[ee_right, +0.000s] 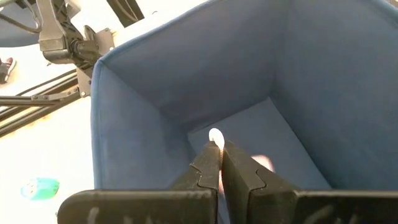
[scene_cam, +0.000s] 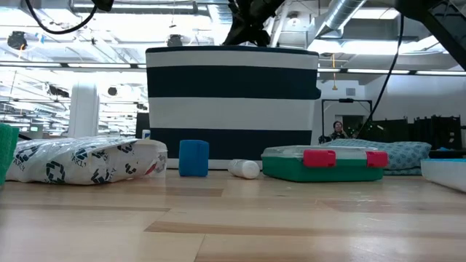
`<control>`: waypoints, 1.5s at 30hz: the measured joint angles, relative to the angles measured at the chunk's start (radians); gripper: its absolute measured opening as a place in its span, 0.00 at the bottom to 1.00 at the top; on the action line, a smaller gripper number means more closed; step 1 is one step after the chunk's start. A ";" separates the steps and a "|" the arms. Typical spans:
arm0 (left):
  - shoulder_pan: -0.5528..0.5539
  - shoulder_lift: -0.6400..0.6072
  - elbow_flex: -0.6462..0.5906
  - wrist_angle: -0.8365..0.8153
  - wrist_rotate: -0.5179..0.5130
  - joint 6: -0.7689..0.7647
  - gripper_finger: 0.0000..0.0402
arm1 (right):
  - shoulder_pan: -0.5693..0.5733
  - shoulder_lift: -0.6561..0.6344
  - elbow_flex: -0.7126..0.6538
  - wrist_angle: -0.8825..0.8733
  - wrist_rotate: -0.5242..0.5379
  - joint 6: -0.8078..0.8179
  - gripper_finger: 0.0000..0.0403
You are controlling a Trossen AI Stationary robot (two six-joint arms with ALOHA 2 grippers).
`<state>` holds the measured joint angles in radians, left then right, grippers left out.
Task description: Pick & place medical supplies in basket/bin
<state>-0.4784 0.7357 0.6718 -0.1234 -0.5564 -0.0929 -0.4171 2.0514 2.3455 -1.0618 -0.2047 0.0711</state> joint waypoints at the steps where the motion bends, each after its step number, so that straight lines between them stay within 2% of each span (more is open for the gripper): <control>1: 0.000 0.000 0.000 0.000 0.000 0.000 0.69 | 0.001 0.000 0.000 0.000 0.000 0.000 0.00; 36: 0.000 0.000 0.000 -0.002 0.000 0.000 0.69 | 0.005 0.000 0.000 0.000 -0.001 -0.001 0.00; 40: 0.000 0.000 0.000 -0.002 0.000 0.000 0.69 | 0.005 0.000 0.000 0.000 -0.003 -0.001 0.03; 45: 0.000 0.000 0.000 -0.017 0.000 0.000 0.69 | 0.005 0.000 0.000 0.000 -0.003 -0.001 0.11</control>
<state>-0.4782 0.7357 0.6720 -0.1400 -0.5560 -0.0929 -0.4118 2.0518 2.3455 -1.0622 -0.2077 0.0700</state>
